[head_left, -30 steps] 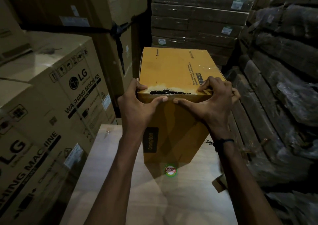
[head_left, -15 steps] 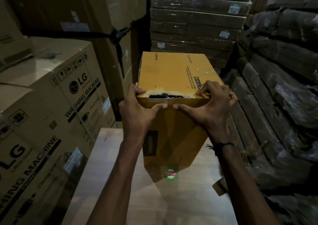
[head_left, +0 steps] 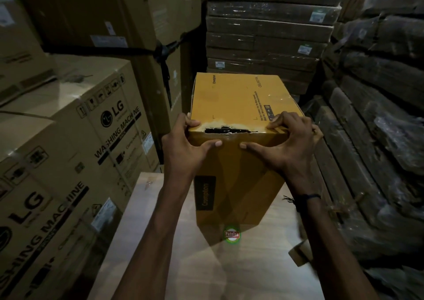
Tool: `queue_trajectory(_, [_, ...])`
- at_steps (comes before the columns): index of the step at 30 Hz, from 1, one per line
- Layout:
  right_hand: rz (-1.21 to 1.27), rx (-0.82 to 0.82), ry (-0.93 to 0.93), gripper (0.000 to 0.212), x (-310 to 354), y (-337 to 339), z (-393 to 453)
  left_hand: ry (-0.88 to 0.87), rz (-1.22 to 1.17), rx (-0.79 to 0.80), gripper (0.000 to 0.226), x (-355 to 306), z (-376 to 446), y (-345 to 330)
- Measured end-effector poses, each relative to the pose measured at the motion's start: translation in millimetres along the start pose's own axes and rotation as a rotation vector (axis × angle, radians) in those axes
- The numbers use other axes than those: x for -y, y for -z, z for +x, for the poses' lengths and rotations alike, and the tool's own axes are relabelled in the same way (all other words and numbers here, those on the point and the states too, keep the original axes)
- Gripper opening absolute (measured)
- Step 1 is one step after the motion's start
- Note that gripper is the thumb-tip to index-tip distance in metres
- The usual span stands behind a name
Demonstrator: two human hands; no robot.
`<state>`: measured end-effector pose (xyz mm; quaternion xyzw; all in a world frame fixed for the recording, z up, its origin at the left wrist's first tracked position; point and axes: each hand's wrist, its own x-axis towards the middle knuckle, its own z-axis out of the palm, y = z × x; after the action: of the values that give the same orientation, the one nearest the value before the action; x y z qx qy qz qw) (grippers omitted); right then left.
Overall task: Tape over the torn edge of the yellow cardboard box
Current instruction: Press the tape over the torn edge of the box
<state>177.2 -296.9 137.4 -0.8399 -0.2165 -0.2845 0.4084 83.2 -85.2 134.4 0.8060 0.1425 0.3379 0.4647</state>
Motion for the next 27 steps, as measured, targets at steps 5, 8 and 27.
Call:
queue_trajectory(5, [0.069, -0.001, -0.016, 0.063, 2, 3, 0, 0.018, -0.024, 0.031, 0.059, 0, 1, 6])
queue_trajectory(8, [0.087, -0.005, -0.023, 0.060, -2, 3, 0, 0.001, -0.048, 0.030, 0.047, 1, 4, 7])
queue_trajectory(27, [0.247, 0.146, -0.026, 0.049, -22, 24, 3, -0.004, -0.065, 0.237, 0.024, 3, 16, 30])
